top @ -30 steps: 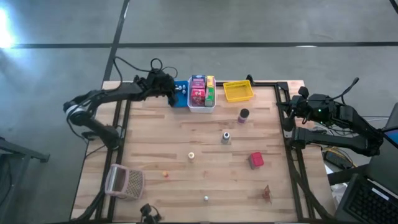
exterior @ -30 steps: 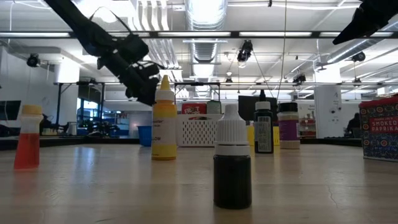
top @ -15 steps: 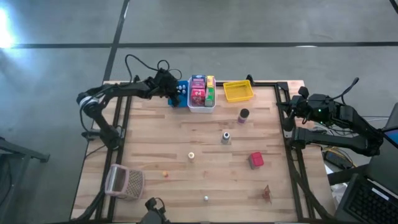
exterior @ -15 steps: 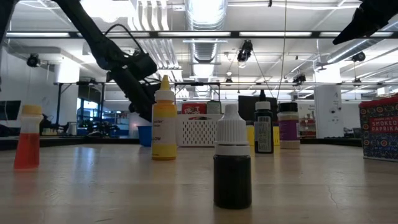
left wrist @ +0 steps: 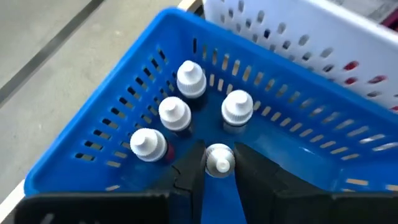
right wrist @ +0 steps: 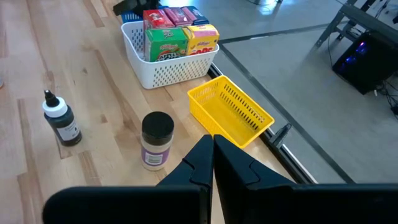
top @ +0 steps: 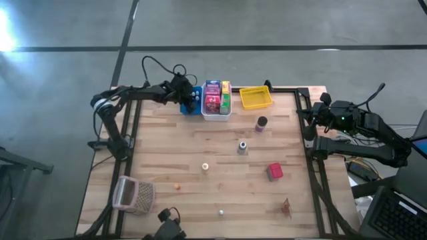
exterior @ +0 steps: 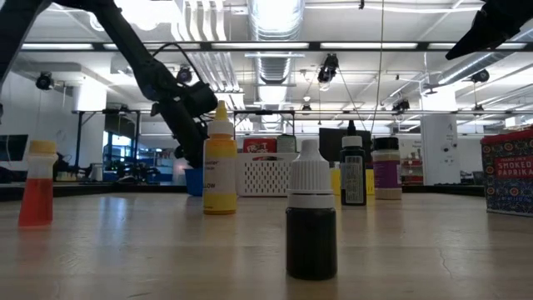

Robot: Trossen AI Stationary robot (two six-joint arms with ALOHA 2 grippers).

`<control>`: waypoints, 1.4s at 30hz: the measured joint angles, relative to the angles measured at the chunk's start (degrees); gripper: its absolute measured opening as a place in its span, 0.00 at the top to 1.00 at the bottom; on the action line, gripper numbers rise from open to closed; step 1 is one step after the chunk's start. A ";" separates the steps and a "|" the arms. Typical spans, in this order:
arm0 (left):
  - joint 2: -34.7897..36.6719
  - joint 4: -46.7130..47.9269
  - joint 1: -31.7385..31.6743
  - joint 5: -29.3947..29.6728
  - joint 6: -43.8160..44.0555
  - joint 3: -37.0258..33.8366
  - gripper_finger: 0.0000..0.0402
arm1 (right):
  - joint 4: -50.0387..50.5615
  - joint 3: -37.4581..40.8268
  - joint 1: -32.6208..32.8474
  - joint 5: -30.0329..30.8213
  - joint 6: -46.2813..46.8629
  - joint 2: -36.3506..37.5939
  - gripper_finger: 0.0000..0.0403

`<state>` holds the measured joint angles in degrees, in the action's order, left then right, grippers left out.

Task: Pick & Place Kitchen Items
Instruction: Put the small bottom black food coloring bottle into the blue bin, then put the transparent food coloring bottle into the blue bin

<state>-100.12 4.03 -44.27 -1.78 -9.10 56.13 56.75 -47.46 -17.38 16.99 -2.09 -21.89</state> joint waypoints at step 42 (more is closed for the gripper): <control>12.32 23.04 0.58 -7.05 -4.74 6.74 0.59 | 0.02 0.00 0.01 0.00 0.00 0.00 0.98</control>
<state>-87.80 27.07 -43.69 -8.84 -13.84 62.88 56.77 -47.46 -17.37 16.99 -2.09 -21.89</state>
